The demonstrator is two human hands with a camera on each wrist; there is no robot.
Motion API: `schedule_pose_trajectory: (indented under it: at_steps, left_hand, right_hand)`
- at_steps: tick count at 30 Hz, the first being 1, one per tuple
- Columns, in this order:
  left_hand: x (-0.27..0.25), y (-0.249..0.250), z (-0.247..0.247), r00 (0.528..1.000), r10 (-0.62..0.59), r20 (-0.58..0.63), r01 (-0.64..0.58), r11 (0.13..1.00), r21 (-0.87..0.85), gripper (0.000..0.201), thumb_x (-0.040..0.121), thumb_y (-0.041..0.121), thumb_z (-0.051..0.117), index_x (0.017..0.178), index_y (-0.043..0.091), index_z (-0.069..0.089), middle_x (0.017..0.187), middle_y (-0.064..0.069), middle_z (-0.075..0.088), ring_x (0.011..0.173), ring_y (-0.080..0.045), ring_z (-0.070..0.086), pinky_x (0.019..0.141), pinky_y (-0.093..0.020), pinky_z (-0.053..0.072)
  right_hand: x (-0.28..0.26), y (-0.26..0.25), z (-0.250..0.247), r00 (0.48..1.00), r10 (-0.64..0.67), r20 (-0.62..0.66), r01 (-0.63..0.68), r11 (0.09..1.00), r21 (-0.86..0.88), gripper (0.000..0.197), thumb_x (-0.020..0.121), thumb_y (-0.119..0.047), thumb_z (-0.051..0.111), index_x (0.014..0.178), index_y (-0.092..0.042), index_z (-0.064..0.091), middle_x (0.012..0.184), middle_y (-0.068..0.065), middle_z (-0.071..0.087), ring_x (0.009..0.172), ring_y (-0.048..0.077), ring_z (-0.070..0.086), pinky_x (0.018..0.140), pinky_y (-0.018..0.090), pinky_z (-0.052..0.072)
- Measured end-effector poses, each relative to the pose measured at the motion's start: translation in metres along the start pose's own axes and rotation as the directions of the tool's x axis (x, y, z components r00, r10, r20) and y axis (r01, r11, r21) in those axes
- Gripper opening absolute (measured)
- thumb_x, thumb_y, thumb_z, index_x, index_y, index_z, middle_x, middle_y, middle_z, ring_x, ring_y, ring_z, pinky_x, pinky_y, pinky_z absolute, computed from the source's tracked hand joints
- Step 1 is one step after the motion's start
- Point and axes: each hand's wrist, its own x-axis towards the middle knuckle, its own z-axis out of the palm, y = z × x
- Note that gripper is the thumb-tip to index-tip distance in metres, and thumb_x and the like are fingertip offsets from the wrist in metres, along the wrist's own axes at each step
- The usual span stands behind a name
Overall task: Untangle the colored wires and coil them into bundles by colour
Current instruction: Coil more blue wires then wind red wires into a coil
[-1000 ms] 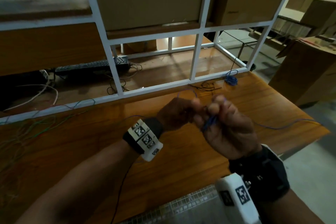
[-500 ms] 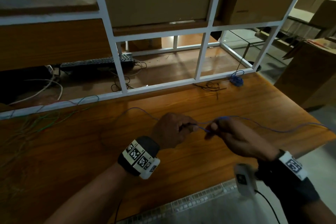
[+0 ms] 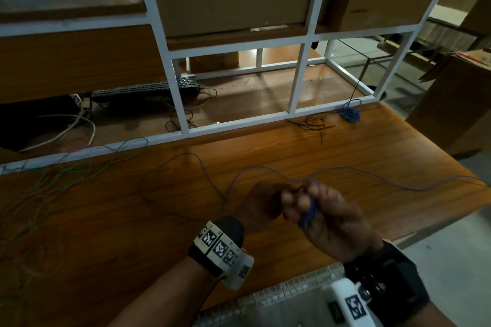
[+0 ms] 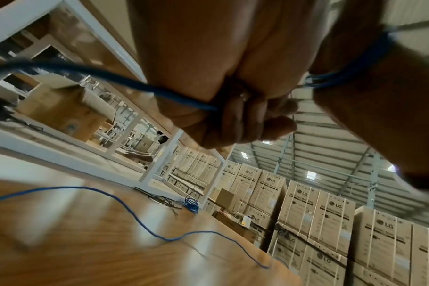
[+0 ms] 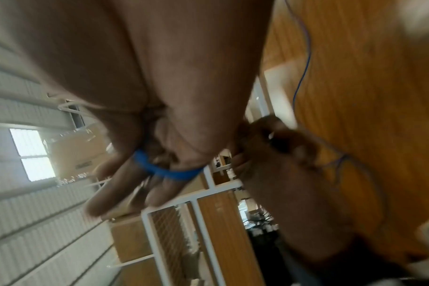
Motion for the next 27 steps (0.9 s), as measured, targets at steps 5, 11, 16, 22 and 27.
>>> schedule_pose_trajectory:
  at_steps: [5,11,16,22,27]
  left_hand:
    - [-0.023,-0.016,0.01,0.997,-0.07,0.012,0.065,0.972,0.224,0.017,0.103,0.024,0.05,0.099,0.026,0.067,0.065,0.013,0.058,0.058,0.006,0.055,0.055,-0.008,0.036]
    - [-0.034,-0.029,-0.009,0.997,0.032,-0.069,0.004,0.881,0.472,0.027,0.101,0.043,0.047,0.111,0.032,0.069,0.063,0.012,0.054,0.056,0.004,0.05,0.046,-0.014,0.026]
    - [-0.028,-0.028,-0.042,0.996,0.048,-0.075,-0.016,0.923,0.385,0.016,0.094,0.038,0.063,0.104,0.031,0.075,0.086,0.012,0.072,0.071,-0.001,0.061,0.059,-0.022,0.05]
    - [-0.009,0.005,-0.068,0.992,0.122,-0.012,-0.117,0.97,0.215,0.012,0.077,0.027,0.082,0.086,0.019,0.08,0.082,0.016,0.073,0.08,-0.005,0.066,0.067,-0.023,0.054]
    - [0.019,0.009,-0.075,0.979,0.202,-0.01,-0.202,0.977,-0.067,0.027,0.079,0.032,0.078,0.092,0.008,0.078,0.083,0.005,0.074,0.076,-0.019,0.066,0.07,-0.05,0.057]
  right_hand:
    - [0.036,-0.023,0.011,0.804,-0.394,-0.445,0.339,0.919,-0.201,0.04,0.111,-0.019,0.033,0.112,-0.009,0.071,0.135,0.016,0.066,0.136,0.024,0.056,0.11,0.037,0.047]
    - [0.034,-0.023,-0.036,0.87,-0.389,-0.305,-0.418,-0.251,-0.873,0.025,0.107,-0.011,0.046,0.11,-0.014,0.071,0.127,0.008,0.067,0.125,0.024,0.06,0.094,0.046,0.054]
    - [0.013,-0.017,-0.039,0.873,0.167,-0.459,-0.445,-0.113,-0.888,0.029,0.108,-0.022,0.048,0.101,-0.005,0.071,0.1,0.003,0.069,0.09,0.003,0.064,0.086,0.035,0.048]
    - [-0.004,0.003,-0.029,0.843,0.462,-0.277,-0.502,0.489,-0.714,0.048,0.11,-0.04,0.041,0.12,-0.001,0.067,0.109,0.026,0.071,0.112,0.038,0.062,0.106,0.046,0.042]
    - [0.006,0.007,-0.009,0.943,0.334,-0.004,-0.315,0.886,-0.34,0.037,0.108,-0.031,0.048,0.112,0.004,0.06,0.104,0.026,0.07,0.129,0.042,0.054,0.114,0.048,0.036]
